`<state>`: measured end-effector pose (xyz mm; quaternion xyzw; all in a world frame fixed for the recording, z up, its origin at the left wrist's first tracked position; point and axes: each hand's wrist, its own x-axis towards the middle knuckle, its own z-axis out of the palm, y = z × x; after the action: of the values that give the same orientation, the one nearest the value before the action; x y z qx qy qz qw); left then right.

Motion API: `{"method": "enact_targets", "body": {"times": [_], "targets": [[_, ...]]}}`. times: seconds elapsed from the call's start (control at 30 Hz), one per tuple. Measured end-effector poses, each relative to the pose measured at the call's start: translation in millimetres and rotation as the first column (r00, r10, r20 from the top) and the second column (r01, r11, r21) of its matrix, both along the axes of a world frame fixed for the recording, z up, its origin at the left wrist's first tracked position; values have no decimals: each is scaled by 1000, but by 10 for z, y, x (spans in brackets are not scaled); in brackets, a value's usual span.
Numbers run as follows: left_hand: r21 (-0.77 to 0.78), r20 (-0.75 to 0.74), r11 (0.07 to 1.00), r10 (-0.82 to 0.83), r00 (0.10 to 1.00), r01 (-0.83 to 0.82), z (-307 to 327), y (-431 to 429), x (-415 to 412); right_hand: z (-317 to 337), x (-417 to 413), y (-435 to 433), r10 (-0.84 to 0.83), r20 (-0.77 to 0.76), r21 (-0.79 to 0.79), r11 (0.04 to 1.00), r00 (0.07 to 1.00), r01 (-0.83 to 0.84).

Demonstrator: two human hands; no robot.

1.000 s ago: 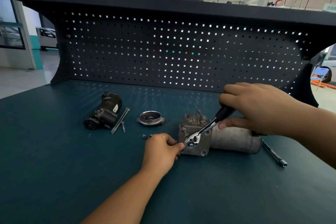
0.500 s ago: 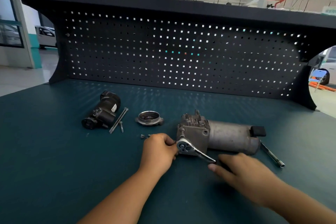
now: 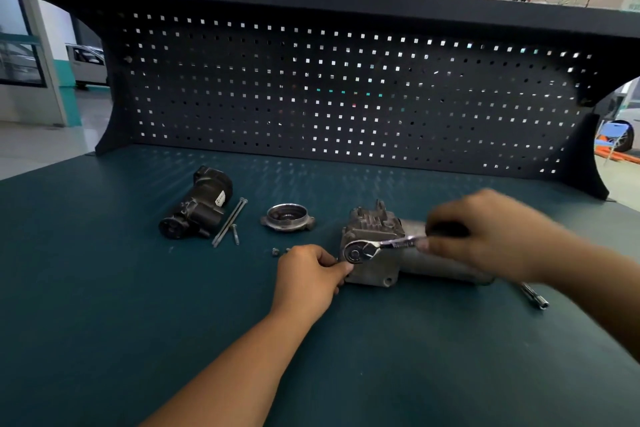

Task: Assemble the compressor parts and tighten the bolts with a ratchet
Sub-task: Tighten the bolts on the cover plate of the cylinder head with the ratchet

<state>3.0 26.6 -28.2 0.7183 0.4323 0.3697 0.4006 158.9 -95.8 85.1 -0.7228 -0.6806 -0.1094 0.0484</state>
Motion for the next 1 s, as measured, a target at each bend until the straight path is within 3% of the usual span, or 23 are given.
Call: {"method": "enact_targets", "body": {"times": [0.13, 0.27, 0.4, 0.53, 0.67, 0.8, 0.87, 0.93, 1.0], "targets": [[-4, 23, 1000, 3, 1000, -3, -4, -9, 2, 402, -281, 179, 53, 286, -12, 999, 957, -52], [-2, 24, 1000, 6, 1000, -6, -14, -1, 3, 614, -509, 386, 107, 536, -66, 994, 838, -85], [-16, 42, 1000, -2, 999, 2, -34, 17, 5, 696, -534, 509, 136, 629, -142, 988, 765, -58], [-63, 73, 998, 0, 997, 5, -26, 21, -2, 527, -303, 311, 145, 598, -206, 978, 788, -24], [-78, 66, 997, 7, 998, -2, -23, 15, -8, 100, -52, 64, 110, 429, -197, 980, 896, -26], [-71, 55, 997, 19, 998, -15, -20, 9, -6, -325, 34, -33, 61, 71, -145, 988, 996, -50], [-58, 49, 998, 20, 999, -17, -10, -2, -8, -610, 14, -62, 75, -187, -104, 990, 980, -95], [-56, 43, 998, 22, 999, -19, 3, -15, -10, -865, -74, -66, 58, -442, -53, 994, 895, -91], [-58, 28, 998, 27, 999, -25, 12, -19, -12, -1026, -167, -43, 55, -559, -11, 997, 827, -73]]}}
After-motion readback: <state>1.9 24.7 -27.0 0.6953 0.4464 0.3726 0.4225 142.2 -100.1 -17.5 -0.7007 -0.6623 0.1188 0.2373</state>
